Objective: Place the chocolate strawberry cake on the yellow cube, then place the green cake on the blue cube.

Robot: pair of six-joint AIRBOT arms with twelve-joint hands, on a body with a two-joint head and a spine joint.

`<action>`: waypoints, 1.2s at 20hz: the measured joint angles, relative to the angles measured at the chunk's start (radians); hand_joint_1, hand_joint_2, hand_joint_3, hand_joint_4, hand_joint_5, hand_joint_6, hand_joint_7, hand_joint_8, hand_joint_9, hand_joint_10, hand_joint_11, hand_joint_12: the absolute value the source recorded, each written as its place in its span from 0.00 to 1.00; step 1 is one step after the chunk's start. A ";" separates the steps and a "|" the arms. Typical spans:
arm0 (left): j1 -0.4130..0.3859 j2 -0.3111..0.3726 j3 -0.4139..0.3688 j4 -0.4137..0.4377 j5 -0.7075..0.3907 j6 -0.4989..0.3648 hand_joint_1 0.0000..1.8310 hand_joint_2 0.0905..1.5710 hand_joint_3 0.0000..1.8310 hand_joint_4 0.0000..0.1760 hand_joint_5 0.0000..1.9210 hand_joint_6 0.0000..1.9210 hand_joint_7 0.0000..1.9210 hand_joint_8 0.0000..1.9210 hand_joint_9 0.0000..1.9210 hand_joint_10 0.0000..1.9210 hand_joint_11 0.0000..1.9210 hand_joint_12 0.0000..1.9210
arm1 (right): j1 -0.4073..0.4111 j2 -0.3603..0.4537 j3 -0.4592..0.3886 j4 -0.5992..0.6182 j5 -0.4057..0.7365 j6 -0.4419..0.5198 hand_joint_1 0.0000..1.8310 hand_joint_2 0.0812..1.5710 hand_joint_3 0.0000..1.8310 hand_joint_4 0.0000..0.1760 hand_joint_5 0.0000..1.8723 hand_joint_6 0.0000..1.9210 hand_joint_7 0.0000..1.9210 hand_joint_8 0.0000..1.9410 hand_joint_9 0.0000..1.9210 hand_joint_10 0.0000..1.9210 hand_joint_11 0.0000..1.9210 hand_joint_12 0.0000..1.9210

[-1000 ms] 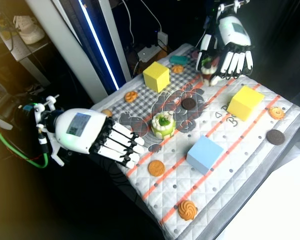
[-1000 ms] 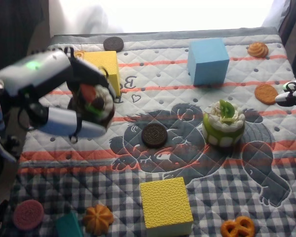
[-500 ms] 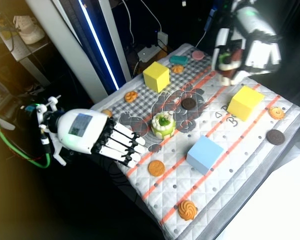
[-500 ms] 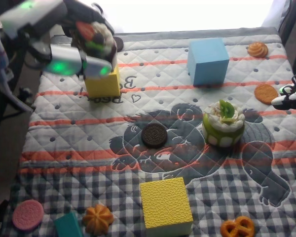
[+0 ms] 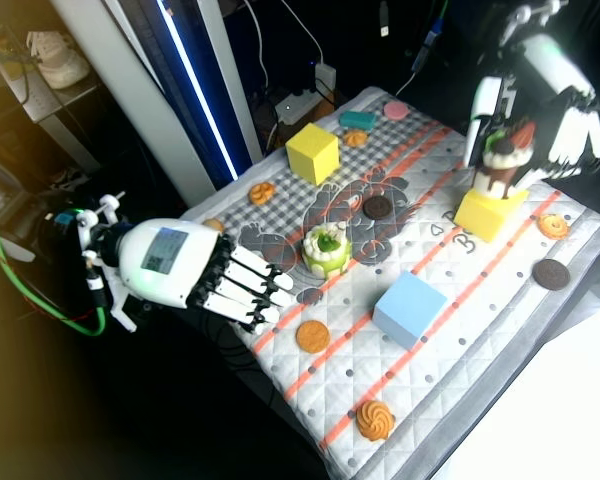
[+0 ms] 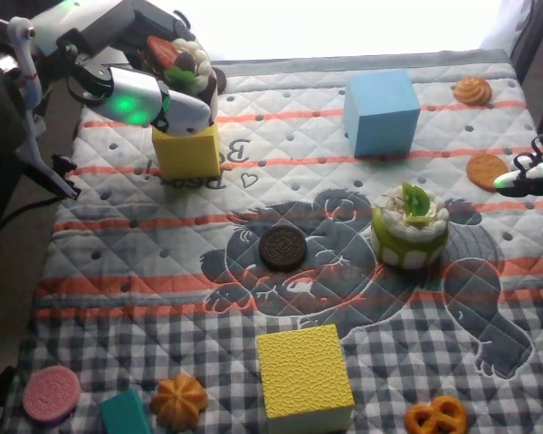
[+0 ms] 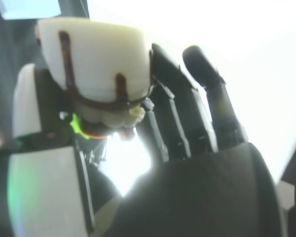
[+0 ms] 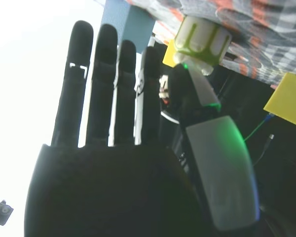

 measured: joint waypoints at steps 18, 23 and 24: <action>0.033 -0.019 0.023 -0.034 -0.007 -0.001 0.52 0.64 0.00 0.09 0.44 0.19 0.49 0.17 0.36 0.45 0.11 0.78 | 0.010 -0.005 0.013 -0.019 0.000 0.014 0.45 0.87 0.00 0.00 0.35 0.00 0.33 0.00 0.40 0.00 0.25 0.50; 0.044 -0.019 0.022 -0.035 -0.018 -0.001 0.50 0.59 0.00 0.11 0.42 0.00 0.49 0.04 0.37 0.33 0.08 0.77 | 0.010 -0.005 0.013 -0.019 0.000 0.014 0.49 0.86 0.00 0.00 0.34 0.00 0.32 0.00 0.42 0.01 0.25 0.55; 0.044 -0.018 0.019 -0.035 -0.020 -0.001 0.49 0.60 0.00 0.06 0.41 0.00 0.49 0.03 0.37 0.34 0.08 0.76 | 0.010 -0.005 0.013 -0.019 0.000 0.015 0.50 0.86 0.00 0.00 0.34 0.00 0.32 0.00 0.41 0.00 0.23 0.55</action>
